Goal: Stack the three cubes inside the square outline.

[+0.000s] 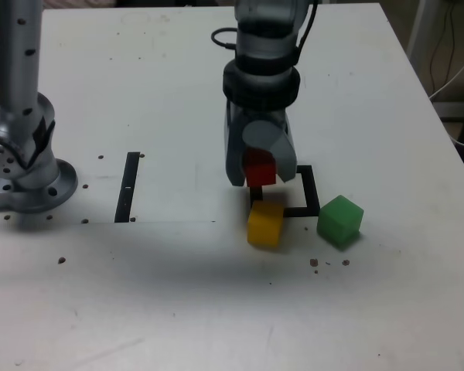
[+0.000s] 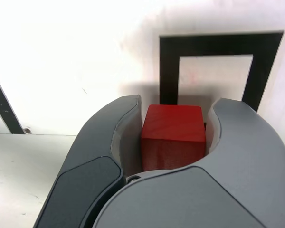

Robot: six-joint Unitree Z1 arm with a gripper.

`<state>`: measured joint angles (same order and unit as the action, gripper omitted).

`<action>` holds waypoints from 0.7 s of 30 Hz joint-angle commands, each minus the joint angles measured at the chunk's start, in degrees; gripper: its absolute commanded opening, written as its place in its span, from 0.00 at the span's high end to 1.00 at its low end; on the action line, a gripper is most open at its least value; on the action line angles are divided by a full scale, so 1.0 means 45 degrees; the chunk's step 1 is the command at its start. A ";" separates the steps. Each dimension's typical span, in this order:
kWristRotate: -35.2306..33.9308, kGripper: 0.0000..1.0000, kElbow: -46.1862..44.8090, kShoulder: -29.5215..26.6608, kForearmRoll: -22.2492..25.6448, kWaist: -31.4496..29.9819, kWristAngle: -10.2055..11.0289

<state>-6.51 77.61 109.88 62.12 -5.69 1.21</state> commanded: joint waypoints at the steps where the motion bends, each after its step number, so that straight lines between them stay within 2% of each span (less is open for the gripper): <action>1: -0.0056 0.76 0.0116 0.0153 -0.0088 0.0052 -0.0007; 21: -0.0095 0.76 0.0690 0.1395 -0.0289 0.0477 0.0216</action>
<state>-6.84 80.98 115.84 61.06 -3.82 1.94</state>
